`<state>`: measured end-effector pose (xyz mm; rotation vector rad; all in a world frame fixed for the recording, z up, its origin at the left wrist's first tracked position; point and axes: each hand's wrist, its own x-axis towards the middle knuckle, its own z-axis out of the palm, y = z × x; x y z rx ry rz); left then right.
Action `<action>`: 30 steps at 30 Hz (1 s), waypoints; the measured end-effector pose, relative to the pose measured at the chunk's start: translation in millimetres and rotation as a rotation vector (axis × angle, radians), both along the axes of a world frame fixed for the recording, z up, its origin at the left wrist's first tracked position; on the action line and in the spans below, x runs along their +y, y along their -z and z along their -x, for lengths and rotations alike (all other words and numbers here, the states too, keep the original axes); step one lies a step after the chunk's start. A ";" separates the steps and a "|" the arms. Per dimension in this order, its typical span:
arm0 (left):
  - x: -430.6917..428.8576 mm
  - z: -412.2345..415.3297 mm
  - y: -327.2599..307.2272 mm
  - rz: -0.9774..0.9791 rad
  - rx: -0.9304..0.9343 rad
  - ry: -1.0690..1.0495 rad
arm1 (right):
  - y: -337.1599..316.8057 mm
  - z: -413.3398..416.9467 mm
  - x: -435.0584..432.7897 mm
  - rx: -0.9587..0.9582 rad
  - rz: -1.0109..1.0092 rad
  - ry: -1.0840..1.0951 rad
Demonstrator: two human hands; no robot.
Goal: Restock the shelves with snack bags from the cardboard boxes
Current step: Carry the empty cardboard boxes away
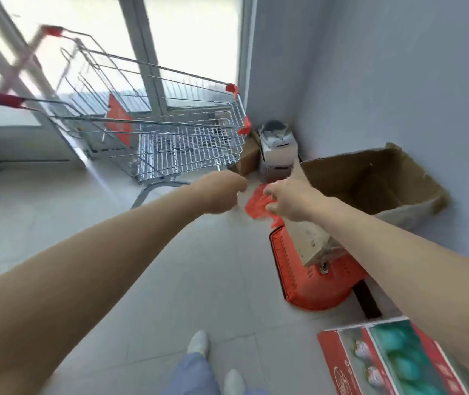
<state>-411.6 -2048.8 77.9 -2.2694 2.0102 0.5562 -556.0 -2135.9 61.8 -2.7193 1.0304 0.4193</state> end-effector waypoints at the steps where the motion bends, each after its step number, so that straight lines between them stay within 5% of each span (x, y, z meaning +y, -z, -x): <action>1: 26.5 -12.8 -4.3 0.003 0.007 -0.069 | -3.8 -16.8 14.0 0.009 0.005 -0.071; 14: 462.9 -107.9 -11.9 -0.008 -0.005 -1.007 | -25.8 -247.9 370.9 -0.033 0.012 -1.038; 22: 731.1 -57.0 -2.2 -0.057 -0.005 -1.476 | -14.1 -278.4 663.9 0.001 -0.007 -1.556; 30: 886.3 0.1 12.2 0.001 0.088 -1.920 | -3.4 -275.3 867.7 0.039 0.011 -1.973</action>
